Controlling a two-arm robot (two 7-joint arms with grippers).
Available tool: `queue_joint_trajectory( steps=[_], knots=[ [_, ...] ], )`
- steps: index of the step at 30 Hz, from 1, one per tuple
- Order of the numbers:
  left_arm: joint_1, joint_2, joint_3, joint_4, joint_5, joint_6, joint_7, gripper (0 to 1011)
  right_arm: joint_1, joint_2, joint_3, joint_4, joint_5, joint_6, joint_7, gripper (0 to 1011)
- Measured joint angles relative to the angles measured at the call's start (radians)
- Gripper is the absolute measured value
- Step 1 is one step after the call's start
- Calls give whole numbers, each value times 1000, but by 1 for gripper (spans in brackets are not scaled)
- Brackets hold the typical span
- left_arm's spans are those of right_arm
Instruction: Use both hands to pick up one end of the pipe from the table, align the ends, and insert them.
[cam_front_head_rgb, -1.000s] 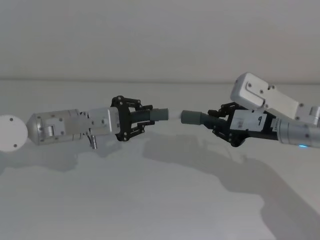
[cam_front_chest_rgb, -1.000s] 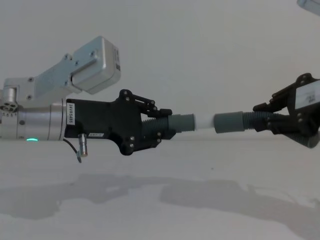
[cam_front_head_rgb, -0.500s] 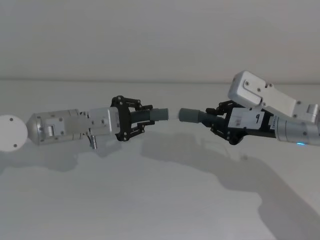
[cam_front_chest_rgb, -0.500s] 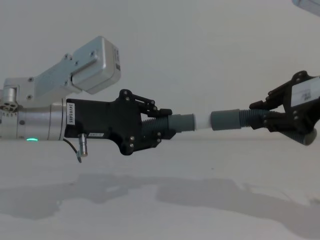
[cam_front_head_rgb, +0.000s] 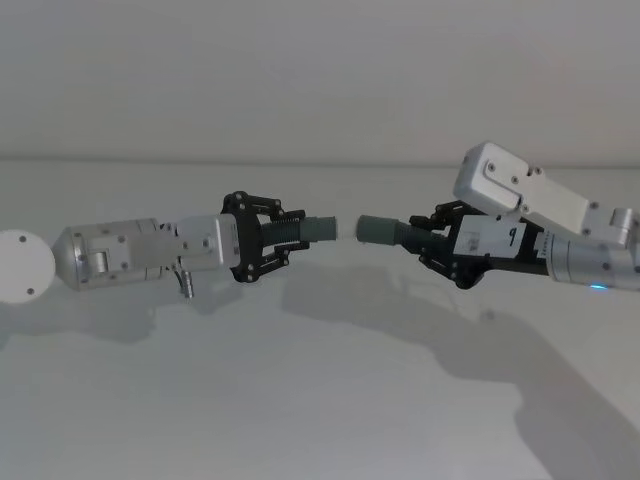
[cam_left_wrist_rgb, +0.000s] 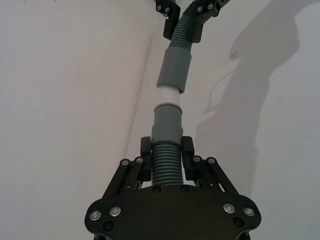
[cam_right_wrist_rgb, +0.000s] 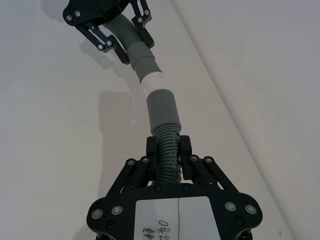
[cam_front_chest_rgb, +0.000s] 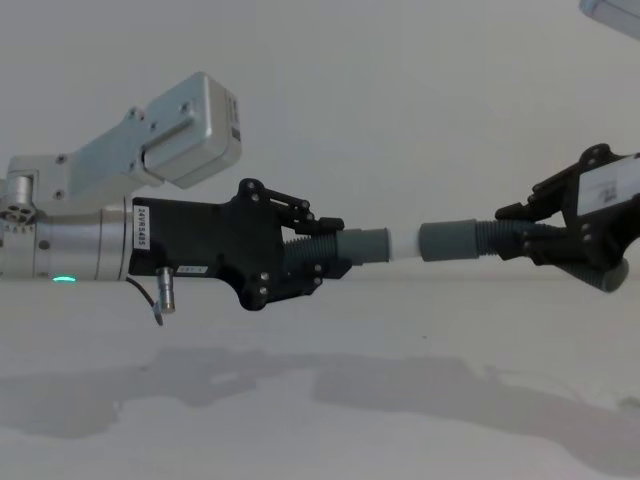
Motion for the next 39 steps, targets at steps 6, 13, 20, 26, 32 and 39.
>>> queue_joint_trajectory(
  steps=[6, 13, 20, 26, 32, 39],
  knots=[
    [0, 0, 0, 0, 0, 0, 0, 344, 3, -7, 0, 11, 1, -12, 0, 256],
    [0, 0, 0, 0, 0, 0, 0, 344, 6, -13, 1, 19, 4, -22, -3, 256],
    [0, 0, 0, 0, 0, 0, 0, 344, 8, -17, 2, 25, 7, -29, -5, 256],
    [0, 0, 0, 0, 0, 0, 0, 344, 8, -18, 3, 27, 8, -33, -6, 256],
    [0, 0, 0, 0, 0, 0, 0, 344, 8, -19, 4, 28, 9, -34, -6, 256],
    [0, 0, 0, 0, 0, 0, 0, 344, 9, -20, 4, 29, 9, -35, -7, 256]
  ],
)
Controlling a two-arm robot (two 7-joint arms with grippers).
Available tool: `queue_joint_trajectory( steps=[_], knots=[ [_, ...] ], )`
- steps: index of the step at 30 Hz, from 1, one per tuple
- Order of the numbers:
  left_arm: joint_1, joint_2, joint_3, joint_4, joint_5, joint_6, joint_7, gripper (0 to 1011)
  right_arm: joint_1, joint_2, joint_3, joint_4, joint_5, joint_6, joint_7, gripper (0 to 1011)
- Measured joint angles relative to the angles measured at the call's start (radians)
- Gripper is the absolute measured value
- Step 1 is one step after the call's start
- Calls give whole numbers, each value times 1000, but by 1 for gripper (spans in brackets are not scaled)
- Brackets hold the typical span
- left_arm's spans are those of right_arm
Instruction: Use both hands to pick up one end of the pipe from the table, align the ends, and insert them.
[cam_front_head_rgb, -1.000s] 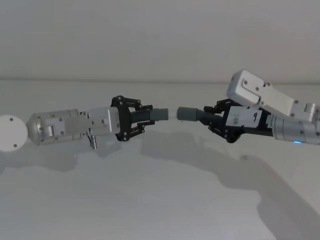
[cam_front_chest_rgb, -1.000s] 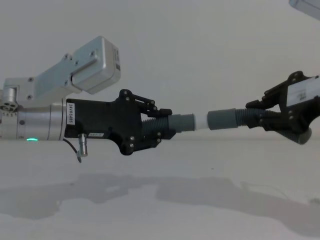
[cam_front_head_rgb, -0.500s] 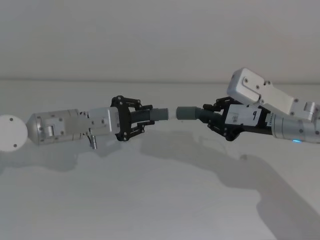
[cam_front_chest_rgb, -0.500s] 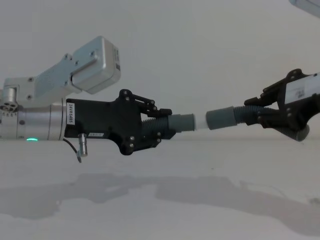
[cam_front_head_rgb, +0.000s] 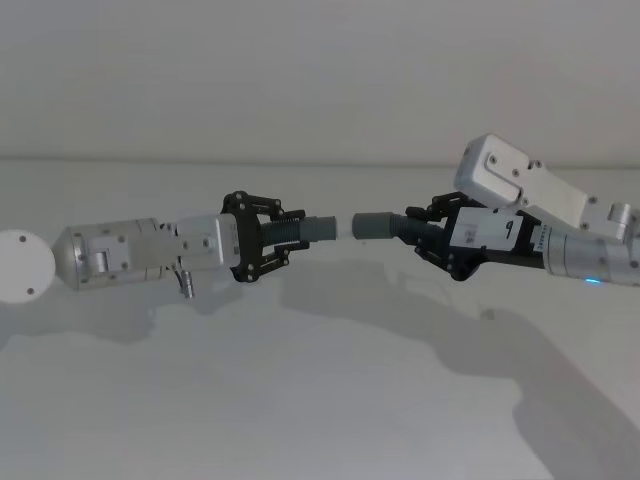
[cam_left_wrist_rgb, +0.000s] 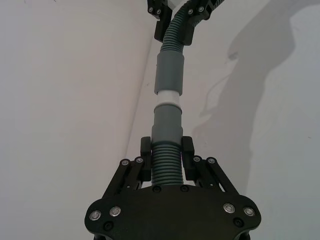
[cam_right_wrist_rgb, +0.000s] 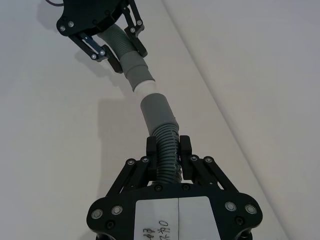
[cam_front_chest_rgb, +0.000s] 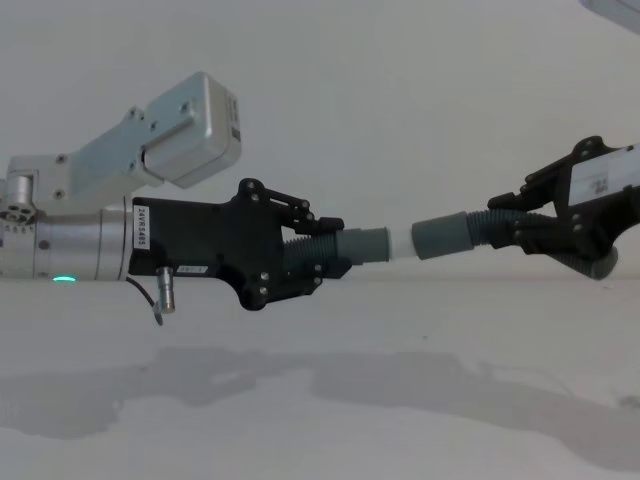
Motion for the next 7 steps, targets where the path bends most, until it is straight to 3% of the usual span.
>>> queue_joint_trajectory(
  steps=[7],
  knots=[
    [0, 0, 0, 0, 0, 0, 0, 344, 0, -1, 0, 1, 0, -1, 0, 256]
  ],
)
